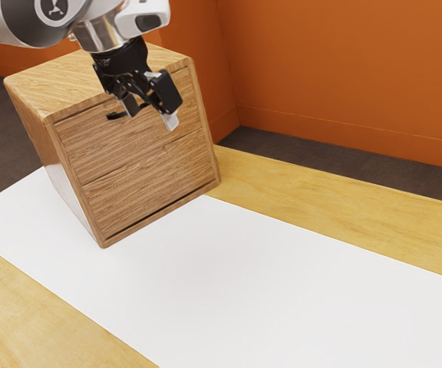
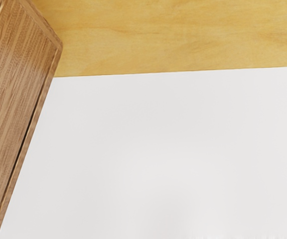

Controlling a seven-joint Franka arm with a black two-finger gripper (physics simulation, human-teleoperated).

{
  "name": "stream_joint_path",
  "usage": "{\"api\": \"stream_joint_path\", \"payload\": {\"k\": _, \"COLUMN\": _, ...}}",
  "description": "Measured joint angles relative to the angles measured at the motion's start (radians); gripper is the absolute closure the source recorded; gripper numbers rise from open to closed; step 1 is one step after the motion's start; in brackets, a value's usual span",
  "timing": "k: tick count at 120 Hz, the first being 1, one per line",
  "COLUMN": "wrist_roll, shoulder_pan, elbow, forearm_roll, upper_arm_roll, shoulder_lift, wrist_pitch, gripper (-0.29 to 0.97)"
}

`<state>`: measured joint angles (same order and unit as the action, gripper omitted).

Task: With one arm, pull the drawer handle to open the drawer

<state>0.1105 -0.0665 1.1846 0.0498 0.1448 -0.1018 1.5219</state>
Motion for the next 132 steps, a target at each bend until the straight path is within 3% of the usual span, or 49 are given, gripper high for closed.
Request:
{"api": "stream_joint_path", "payload": {"k": 22, "wrist_roll": 0.022, "shoulder_pan": 0.002, "elbow": -0.006, "forearm_roll": -0.008, "upper_arm_roll": 0.007, "shoulder_lift": 0.004, "wrist_pitch": -0.003, "gripper": 0.0}}
{"api": "stream_joint_path", "payload": {"k": 38, "wrist_roll": 0.042, "shoulder_pan": -0.015, "elbow": -0.055, "forearm_roll": 0.002, "upper_arm_roll": 0.022, "shoulder_lift": 0.088, "wrist_pitch": -0.018, "gripper": 0.0}}
{"api": "stream_joint_path", "payload": {"k": 65, "wrist_roll": 0.094, "shoulder_pan": 0.063, "elbow": -0.046, "forearm_roll": -0.002, "upper_arm_roll": -0.028, "shoulder_lift": 0.099, "wrist_pitch": -0.056, "gripper": 0.0}}
{"api": "stream_joint_path", "payload": {"k": 76, "wrist_roll": 0.11, "shoulder_pan": 0.069, "elbow": 0.042, "forearm_roll": -0.001, "upper_arm_roll": -0.037, "shoulder_lift": 0.17, "wrist_pitch": -0.088, "gripper": 0.0}}
{"api": "stream_joint_path", "payload": {"k": 98, "wrist_roll": 0.13, "shoulder_pan": -0.007, "elbow": 0.269, "forearm_roll": -0.009, "upper_arm_roll": -0.033, "shoulder_lift": 0.371, "wrist_pitch": -0.11, "gripper": 0.0}}
{"api": "stream_joint_path", "payload": {"k": 132, "wrist_roll": 0.155, "shoulder_pan": -0.008, "elbow": 0.303, "forearm_roll": 0.073, "upper_arm_roll": -0.017, "shoulder_lift": 0.374, "wrist_pitch": -0.082, "gripper": 0.0}}
